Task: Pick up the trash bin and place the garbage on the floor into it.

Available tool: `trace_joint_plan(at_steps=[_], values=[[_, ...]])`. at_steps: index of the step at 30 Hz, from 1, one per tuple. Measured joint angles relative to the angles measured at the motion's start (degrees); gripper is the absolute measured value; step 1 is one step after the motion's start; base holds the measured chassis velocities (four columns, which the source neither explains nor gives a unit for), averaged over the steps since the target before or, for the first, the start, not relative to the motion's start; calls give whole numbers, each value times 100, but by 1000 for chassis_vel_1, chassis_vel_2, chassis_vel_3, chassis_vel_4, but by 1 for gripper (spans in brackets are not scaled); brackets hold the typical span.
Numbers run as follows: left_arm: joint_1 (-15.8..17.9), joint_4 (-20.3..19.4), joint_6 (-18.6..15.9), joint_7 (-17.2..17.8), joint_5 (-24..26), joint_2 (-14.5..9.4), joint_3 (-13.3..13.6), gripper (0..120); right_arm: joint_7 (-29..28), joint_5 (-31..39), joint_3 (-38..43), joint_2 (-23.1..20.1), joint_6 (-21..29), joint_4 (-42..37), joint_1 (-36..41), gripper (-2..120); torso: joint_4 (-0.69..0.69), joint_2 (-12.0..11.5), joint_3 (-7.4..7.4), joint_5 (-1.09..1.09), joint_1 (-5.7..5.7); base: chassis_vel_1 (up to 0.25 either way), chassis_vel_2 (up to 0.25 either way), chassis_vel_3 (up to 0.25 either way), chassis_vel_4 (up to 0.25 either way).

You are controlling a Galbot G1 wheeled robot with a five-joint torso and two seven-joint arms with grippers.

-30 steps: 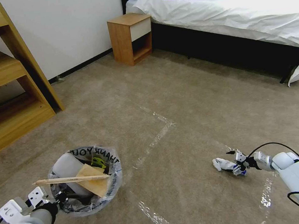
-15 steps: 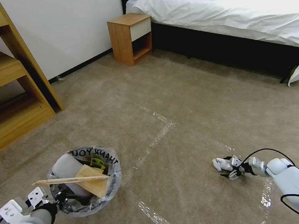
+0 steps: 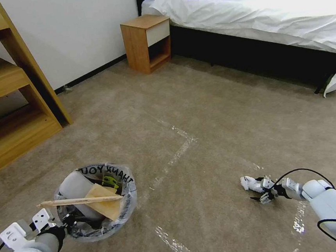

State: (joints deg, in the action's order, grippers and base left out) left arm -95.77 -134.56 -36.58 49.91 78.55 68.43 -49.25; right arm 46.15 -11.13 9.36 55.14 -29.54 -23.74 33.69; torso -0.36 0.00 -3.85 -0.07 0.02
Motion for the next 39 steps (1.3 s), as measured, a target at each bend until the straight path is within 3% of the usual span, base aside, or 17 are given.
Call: trace_joint_plan(at_steps=[10, 15, 18, 22, 29, 39], values=[[74, 83, 7, -10, -10, 1, 44, 0, 60, 137, -33, 60, 41, 60, -4, 100, 0, 0, 0, 0, 0, 0, 0, 0, 0], [85, 101, 12, -11, -10, -11, 38, 0, 22, 192, -76, 95, 41, 86, -30, 90, 0, 0, 0, -1, 0, 0, 0, 0, 0], [108, 123, 21, -11, -10, -12, 35, 0, -10, 276, -126, 127, 34, 108, -56, 74, 0, 0, 0, -1, 0, 0, 0, 0, 0], [122, 136, 24, -11, -10, -14, 34, 0, -10, 298, -144, 152, 30, 114, -79, 64, 0, 0, 0, -1, 0, 0, 0, 0, 0], [133, 154, 36, -11, -15, -11, 37, 0, -25, 435, -202, 158, 22, 64, -93, 33, 0, 0, 0, 0, 0, 0, 0, 0, 0], [123, 138, 45, -10, -27, -3, 37, 0, -98, 586, -241, 151, 10, -3, -94, 1, 0, 0, 0, 0, 0, 0, 0, 0, 0]])
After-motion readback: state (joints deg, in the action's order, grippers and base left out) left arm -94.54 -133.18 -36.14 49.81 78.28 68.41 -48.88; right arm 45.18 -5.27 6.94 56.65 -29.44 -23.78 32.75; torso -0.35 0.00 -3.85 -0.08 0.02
